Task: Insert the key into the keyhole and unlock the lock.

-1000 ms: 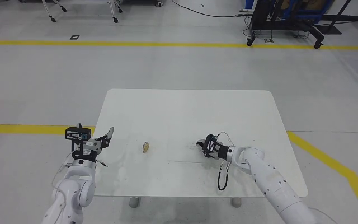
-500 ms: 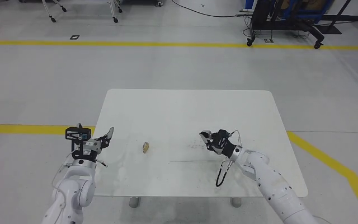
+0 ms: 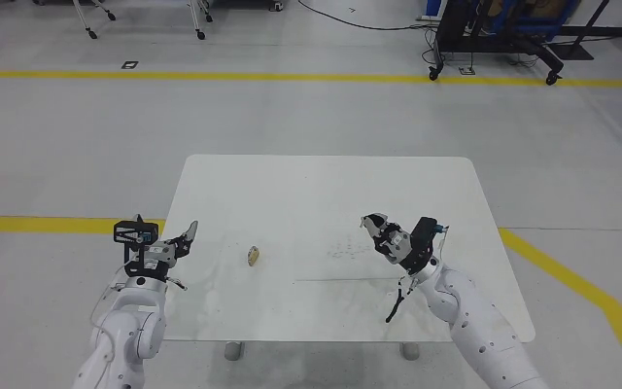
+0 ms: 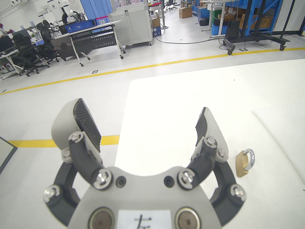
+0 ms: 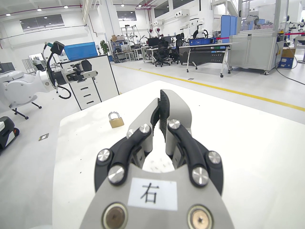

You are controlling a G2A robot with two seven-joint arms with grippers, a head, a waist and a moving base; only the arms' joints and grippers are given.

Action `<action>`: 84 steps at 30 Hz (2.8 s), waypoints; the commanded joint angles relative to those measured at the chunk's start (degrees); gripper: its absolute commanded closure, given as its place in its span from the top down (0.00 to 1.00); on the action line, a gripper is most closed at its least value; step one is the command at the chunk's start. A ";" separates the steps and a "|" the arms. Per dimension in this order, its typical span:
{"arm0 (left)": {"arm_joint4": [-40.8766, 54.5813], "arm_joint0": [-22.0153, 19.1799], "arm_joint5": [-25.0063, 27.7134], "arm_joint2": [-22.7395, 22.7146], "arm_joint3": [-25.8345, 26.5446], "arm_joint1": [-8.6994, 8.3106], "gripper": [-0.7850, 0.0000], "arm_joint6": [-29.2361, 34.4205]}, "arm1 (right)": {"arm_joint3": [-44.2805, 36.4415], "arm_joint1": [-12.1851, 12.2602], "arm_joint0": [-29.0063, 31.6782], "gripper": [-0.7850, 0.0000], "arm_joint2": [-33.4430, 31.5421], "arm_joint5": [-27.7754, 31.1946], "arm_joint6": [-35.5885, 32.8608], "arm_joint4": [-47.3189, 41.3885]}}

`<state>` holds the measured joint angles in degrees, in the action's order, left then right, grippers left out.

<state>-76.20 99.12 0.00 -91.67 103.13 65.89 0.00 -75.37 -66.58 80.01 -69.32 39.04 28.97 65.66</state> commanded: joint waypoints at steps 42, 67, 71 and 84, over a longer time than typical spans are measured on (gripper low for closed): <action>85.56 -21.18 27.78 16.80 -13.73 3.12 1.00 39.29 | 7.67 -3.13 -5.45 0.00 8.79 16.16 -5.26 -31.66; 91.34 -26.12 29.97 22.24 -18.78 3.55 0.80 46.73 | 8.62 -5.21 -7.87 0.00 16.30 17.20 -23.26 -57.86; 90.75 -26.30 30.10 22.64 -18.90 3.44 0.80 47.61 | 9.21 -5.80 -8.68 0.00 17.33 17.42 -25.12 -60.68; 86.16 -27.17 28.20 25.76 -18.73 3.27 0.84 49.32 | 9.17 -6.62 -8.53 0.00 16.92 18.96 -28.09 -65.18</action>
<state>9.98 71.99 28.28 -65.95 84.43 69.17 49.38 -66.28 -73.16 71.51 -52.49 58.00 1.24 0.64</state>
